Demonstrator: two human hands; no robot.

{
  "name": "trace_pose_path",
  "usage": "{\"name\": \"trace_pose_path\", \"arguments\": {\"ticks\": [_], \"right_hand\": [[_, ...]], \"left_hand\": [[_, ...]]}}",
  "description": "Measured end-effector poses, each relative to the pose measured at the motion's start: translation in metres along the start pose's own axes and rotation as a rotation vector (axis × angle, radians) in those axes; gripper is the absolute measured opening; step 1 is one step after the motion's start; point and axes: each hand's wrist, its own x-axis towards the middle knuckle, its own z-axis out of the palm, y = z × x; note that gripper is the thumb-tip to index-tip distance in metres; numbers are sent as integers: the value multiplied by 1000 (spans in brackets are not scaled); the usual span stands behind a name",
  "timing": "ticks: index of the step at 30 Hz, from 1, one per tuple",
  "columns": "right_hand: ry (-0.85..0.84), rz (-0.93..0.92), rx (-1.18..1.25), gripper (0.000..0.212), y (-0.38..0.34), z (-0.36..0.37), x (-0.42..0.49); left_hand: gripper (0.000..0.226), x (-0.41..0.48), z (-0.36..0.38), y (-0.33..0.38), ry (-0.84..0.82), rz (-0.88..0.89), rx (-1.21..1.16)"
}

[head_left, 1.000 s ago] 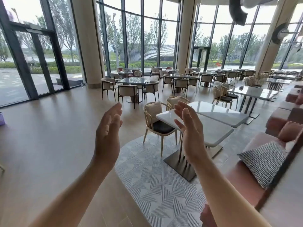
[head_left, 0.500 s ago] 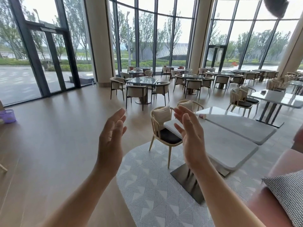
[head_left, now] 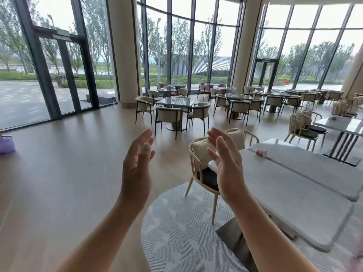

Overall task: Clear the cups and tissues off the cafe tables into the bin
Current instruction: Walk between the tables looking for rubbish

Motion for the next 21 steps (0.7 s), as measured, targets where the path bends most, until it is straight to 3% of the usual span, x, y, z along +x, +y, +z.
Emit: {"name": "trace_pose_path", "arguments": {"ticks": [7,12,21], "right_hand": [[49,8,0,55,79,57,117],[72,28,40,70,137,85,176],[46,46,4,75,236,104,290]], "left_hand": [[40,123,-25,-75,-20,6,20],[42,188,-39,-131,-18,-22,13],[38,294,-31,-239,-12,-53,17]]}}
